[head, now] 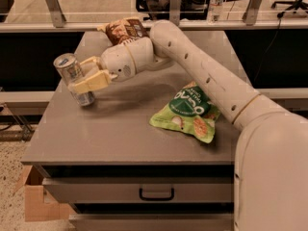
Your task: Place redbull can upright
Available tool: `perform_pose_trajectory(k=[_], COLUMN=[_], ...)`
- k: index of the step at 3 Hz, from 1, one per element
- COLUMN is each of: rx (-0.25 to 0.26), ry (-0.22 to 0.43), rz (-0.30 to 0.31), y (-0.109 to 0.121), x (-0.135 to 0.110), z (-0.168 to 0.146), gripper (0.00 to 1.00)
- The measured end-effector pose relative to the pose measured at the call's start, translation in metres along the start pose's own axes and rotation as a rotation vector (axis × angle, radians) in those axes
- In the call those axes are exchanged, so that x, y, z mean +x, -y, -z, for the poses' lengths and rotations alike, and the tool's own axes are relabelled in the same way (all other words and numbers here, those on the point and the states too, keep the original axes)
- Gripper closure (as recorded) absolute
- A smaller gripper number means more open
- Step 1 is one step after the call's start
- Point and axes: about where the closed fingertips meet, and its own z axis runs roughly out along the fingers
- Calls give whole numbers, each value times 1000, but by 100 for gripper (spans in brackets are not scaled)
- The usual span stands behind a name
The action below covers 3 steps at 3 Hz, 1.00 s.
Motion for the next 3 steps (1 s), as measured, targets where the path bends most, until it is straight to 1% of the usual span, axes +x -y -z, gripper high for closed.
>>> perform_pose_trajectory(k=[1, 2, 3], rx=[-6, -4, 11], ry=[51, 65, 68], rz=[-28, -28, -7], y=[2, 3, 4], x=[7, 8, 6], z=[-5, -4, 1], gripper=[52, 28, 5])
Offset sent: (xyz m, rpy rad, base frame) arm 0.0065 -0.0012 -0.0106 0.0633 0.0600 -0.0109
